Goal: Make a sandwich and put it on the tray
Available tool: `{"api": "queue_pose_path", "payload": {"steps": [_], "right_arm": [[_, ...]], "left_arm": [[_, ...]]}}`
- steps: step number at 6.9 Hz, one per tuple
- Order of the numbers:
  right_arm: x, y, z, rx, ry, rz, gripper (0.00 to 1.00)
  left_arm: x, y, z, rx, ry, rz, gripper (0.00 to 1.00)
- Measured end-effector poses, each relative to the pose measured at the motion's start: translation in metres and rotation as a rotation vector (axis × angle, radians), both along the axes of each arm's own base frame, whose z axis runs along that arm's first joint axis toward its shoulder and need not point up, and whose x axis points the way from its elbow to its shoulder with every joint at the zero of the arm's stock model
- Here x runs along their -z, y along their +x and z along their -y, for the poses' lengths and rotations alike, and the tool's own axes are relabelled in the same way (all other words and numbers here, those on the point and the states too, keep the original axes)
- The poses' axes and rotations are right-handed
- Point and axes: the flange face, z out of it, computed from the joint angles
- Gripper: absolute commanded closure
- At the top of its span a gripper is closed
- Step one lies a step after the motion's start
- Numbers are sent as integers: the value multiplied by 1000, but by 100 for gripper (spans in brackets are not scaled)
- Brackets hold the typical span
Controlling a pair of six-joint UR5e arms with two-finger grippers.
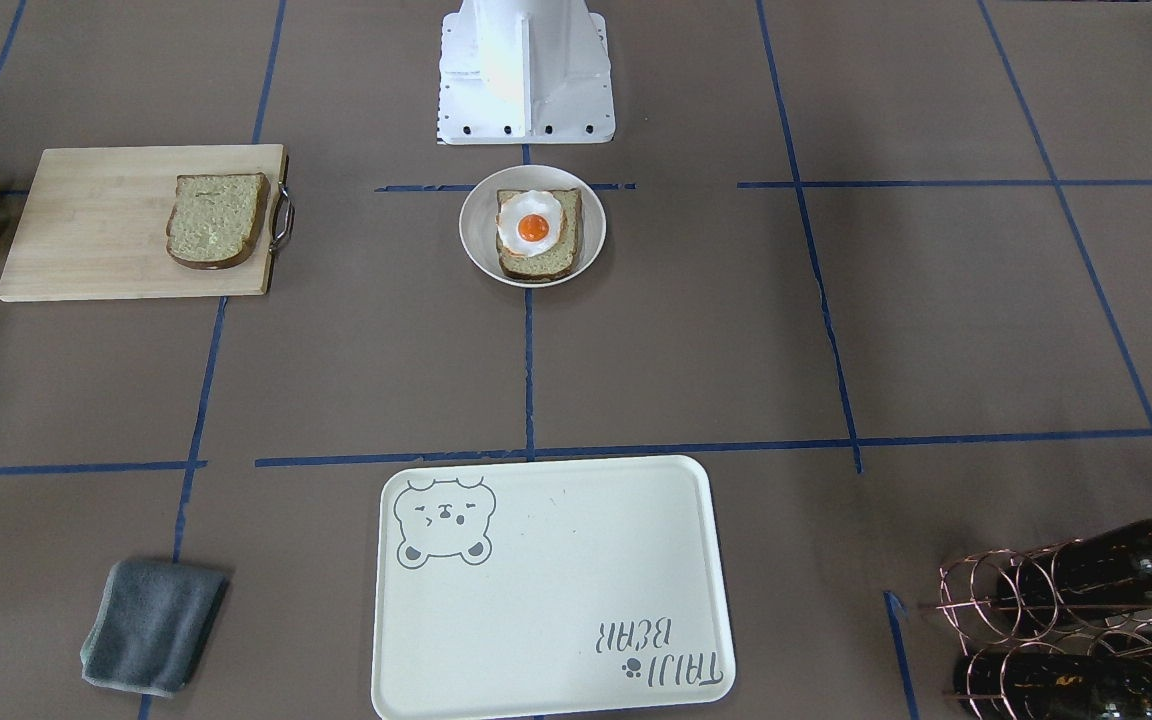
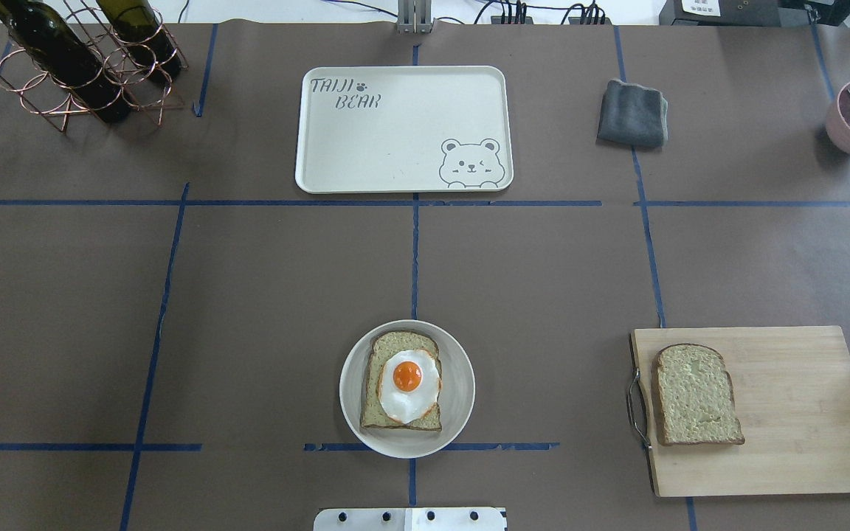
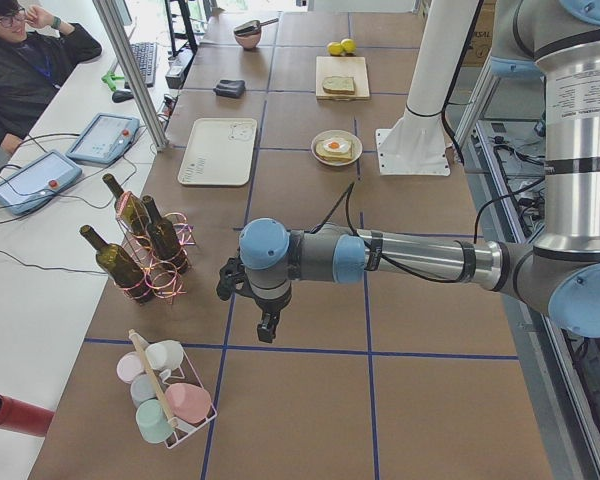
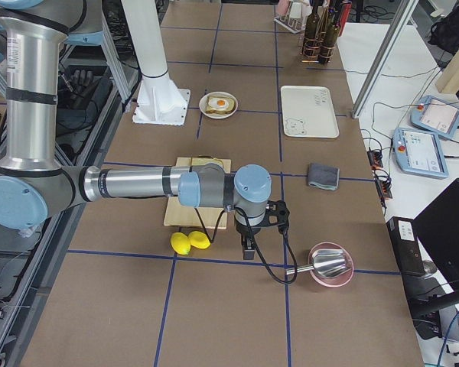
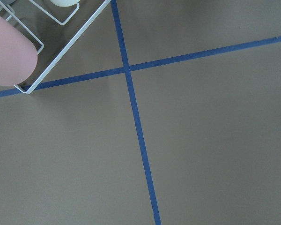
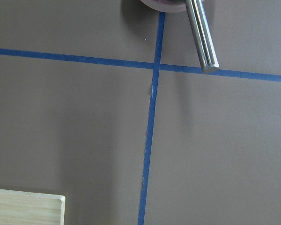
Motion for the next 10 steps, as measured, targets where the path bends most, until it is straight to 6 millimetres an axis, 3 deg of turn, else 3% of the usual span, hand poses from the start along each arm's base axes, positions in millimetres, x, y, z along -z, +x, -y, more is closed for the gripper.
{"api": "queue_pose_path", "payload": {"steps": [3, 5, 7, 10], "right_arm": [[12, 0, 1, -1, 24, 1, 0], [48, -1, 4, -8, 88, 13, 0], [68, -4, 3, -7, 119, 58, 0], [93, -42, -8, 55, 235, 118, 0]], "left_arm": [[0, 0, 0, 0, 1, 0, 0], [3, 0, 2, 0, 8, 1, 0], [4, 0, 3, 0, 9, 0, 0], [3, 0, 5, 1, 8, -3, 0]]}}
